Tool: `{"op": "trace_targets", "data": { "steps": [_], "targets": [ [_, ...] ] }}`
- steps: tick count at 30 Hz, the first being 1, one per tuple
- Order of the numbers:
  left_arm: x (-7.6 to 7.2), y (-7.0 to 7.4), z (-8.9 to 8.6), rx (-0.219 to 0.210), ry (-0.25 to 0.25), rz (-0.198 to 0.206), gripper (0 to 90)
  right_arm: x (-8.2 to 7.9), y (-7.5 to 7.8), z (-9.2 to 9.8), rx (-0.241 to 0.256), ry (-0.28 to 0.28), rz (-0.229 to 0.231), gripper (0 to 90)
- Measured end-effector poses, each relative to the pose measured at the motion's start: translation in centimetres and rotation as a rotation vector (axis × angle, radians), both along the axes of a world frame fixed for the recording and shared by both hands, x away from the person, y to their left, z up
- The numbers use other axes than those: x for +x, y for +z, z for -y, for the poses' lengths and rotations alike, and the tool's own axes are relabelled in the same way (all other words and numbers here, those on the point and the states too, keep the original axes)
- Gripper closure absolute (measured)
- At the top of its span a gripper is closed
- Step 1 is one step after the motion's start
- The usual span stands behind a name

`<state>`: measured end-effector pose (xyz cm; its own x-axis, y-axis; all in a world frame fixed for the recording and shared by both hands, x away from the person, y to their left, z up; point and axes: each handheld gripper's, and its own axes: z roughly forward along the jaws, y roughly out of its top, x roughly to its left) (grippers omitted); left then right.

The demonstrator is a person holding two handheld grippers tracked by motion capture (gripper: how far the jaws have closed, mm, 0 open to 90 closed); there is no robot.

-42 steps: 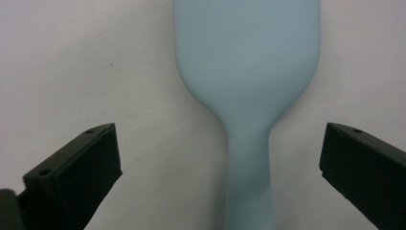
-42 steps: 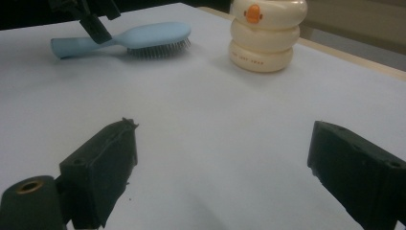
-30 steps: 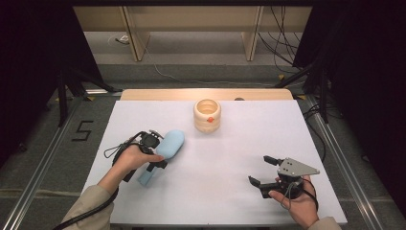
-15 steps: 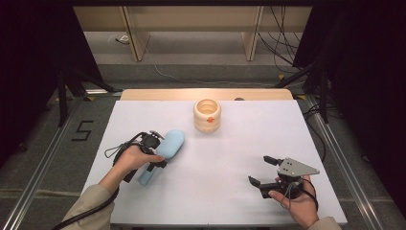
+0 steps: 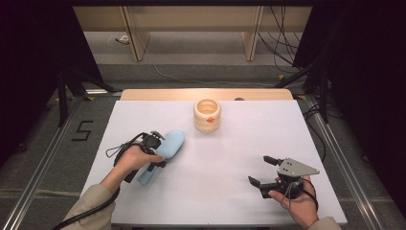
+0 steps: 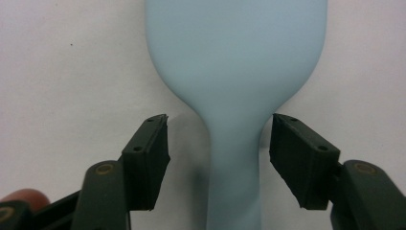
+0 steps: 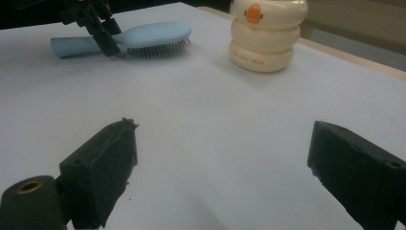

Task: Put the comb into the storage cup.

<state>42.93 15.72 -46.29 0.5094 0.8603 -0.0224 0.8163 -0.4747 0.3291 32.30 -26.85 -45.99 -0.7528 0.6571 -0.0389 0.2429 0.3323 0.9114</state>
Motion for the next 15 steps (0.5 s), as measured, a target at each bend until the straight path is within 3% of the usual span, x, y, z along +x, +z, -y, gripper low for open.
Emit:
{"op": "trace_targets", "data": {
  "steps": [15],
  "targets": [
    [0.05, 0.07, 0.34, -0.001, 0.012, -0.018, 51.5, 0.01, -0.01, 0.0, 0.0, 0.0, -0.001, 10.8]
  ]
}}
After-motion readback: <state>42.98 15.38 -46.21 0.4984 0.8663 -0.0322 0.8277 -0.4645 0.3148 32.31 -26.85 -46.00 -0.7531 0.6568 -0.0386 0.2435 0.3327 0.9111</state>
